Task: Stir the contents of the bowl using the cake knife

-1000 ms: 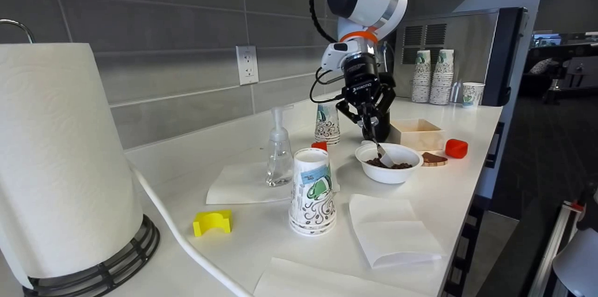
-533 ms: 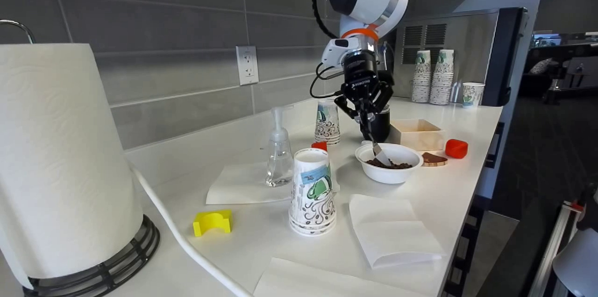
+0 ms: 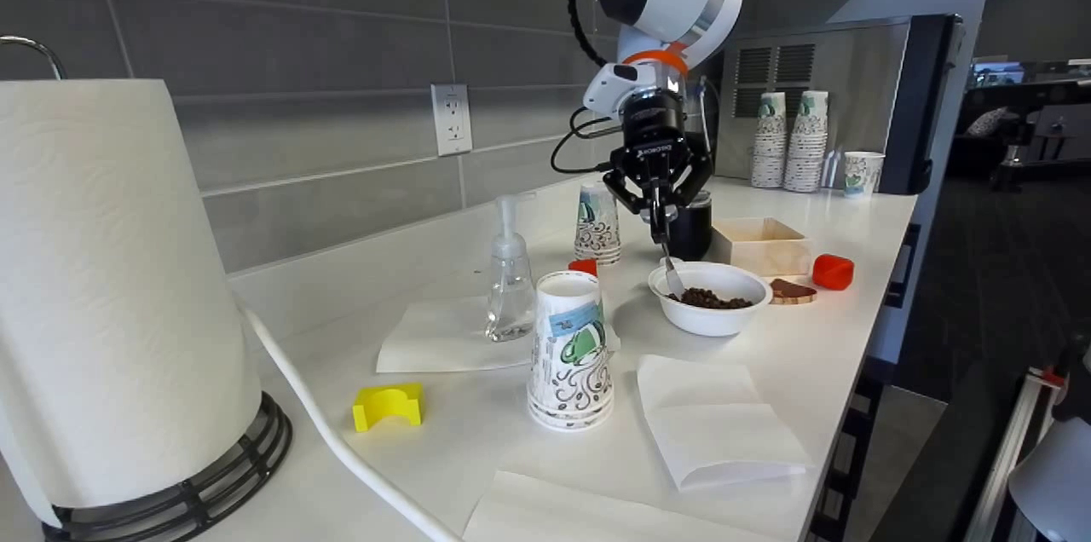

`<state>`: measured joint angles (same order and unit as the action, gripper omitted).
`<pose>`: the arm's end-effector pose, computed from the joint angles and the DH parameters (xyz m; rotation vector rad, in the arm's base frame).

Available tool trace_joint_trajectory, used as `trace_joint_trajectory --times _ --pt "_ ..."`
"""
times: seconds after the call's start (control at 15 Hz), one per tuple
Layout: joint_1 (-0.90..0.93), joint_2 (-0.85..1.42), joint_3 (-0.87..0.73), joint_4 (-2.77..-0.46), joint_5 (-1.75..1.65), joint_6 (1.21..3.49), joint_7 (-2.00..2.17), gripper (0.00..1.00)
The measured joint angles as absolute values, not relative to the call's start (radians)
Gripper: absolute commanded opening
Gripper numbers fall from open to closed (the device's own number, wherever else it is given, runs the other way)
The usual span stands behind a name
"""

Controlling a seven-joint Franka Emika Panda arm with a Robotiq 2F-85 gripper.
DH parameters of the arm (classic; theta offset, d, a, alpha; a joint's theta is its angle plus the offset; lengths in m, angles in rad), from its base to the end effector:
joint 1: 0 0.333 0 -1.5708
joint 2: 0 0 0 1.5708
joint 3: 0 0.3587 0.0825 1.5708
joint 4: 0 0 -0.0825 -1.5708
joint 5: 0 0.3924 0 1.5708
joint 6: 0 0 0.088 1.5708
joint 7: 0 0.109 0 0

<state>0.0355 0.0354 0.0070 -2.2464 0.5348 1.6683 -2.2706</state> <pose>0.4620 0.0706 0.3658 -1.1943 -2.0535 -0.2303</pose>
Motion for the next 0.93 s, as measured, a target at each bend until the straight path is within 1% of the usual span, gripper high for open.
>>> trace_joint_trajectory --times 0.6,0.93 --pt "0.027 0.049 0.014 -2.243 0.533 1.532 -2.248 0.01" --pt "-0.005 0.049 -0.011 -2.224 0.53 1.538 -2.191 0.01"
